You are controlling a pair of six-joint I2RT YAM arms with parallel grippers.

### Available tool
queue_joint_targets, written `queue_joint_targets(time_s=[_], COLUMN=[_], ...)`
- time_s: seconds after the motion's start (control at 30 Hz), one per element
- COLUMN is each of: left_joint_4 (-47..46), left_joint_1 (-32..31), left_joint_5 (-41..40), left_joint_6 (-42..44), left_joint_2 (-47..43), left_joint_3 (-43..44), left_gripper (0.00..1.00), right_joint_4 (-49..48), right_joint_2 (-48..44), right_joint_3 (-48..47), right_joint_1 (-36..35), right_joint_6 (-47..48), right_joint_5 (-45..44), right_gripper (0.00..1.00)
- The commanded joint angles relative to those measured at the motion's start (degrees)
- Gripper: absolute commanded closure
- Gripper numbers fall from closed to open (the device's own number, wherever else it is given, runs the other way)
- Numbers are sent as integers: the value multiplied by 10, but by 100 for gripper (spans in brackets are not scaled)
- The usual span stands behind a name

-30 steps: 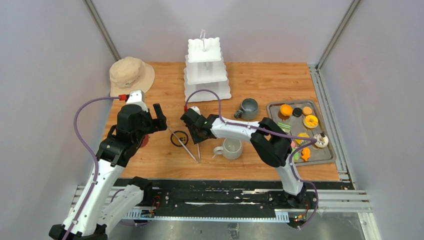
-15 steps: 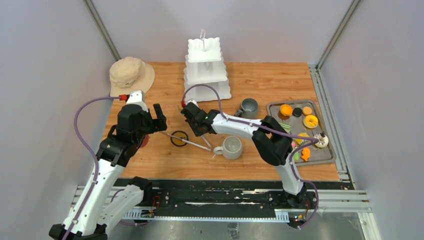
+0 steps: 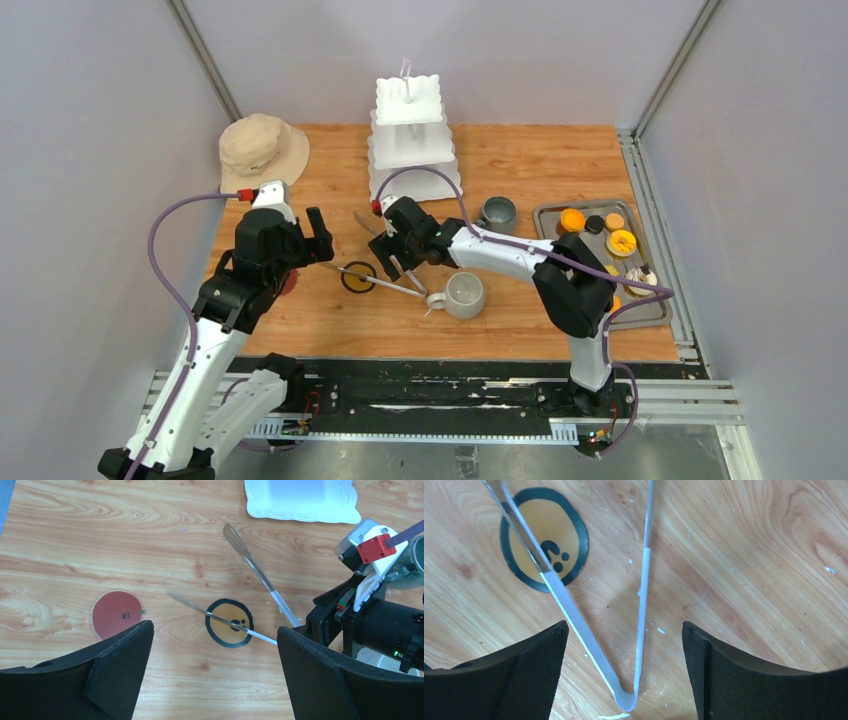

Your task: Serve the afternoon tea

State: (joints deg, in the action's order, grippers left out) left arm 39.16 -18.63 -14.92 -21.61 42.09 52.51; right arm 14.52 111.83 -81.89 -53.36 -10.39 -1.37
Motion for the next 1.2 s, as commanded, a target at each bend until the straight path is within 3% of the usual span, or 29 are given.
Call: queue_joint_targets(time_s=[0.0,0.5,0.97,1.17], left_joint_4=[-16,-24,-36,-40], left_joint_1=[-4,-3,-4,-3], left_joint_5=[-13,-14,6,11], left_joint_6=[-4,0,-6,-9], left_joint_2=[-8,-10,1,2], left_joint_3=[1,-5,-9,-14], left_gripper=[2,2,2,2], right_joint_4=[-34,-43,-41,-59], right_joint_2=[-4,47,31,25], right_joint_3=[18,4,60,77], right_joint_1=[-2,-23,-13,2], right_joint_6=[31,82,46,48], right_joint_5=[42,50,-24,20], right_gripper=[17,14,13,13])
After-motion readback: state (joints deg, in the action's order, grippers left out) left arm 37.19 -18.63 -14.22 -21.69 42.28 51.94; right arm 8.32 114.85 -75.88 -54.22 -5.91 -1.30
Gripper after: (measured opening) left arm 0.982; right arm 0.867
